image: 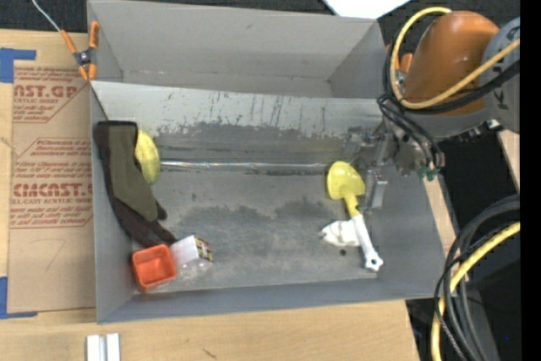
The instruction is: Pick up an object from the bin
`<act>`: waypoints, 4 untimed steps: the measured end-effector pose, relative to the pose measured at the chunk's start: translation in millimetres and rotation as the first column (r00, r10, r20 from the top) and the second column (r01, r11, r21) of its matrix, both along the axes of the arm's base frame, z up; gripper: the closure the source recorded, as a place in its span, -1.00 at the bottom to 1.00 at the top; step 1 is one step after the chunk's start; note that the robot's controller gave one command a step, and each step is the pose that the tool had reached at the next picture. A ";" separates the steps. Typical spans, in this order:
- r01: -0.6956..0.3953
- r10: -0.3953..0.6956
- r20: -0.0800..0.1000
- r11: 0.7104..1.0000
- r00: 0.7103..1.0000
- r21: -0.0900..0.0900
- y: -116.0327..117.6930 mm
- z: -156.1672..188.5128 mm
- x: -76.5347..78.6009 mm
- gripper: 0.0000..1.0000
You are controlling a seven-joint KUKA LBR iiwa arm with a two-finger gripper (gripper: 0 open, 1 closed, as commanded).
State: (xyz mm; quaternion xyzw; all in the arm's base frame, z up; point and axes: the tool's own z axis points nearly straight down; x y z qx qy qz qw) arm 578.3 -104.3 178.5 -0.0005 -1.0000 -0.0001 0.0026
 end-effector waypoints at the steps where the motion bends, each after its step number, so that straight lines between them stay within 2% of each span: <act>1: -0.002 0.002 0.007 1.000 1.000 -0.001 0.6 4.9 1.5 -1.00; 2: 0.065 -0.065 0.003 0.998 0.998 0.001 16.3 80.3 5.7 -1.00; 3: 0.042 -0.042 0.013 0.999 0.999 -0.002 1.4 41.0 4.4 -1.00; 4: -0.009 0.009 0.009 1.000 1.000 -0.001 57.8 -49.3 -13.5 -1.00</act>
Offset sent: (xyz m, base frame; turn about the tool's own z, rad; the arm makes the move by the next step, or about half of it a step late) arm 0.0113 0.0376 0.1887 0.1583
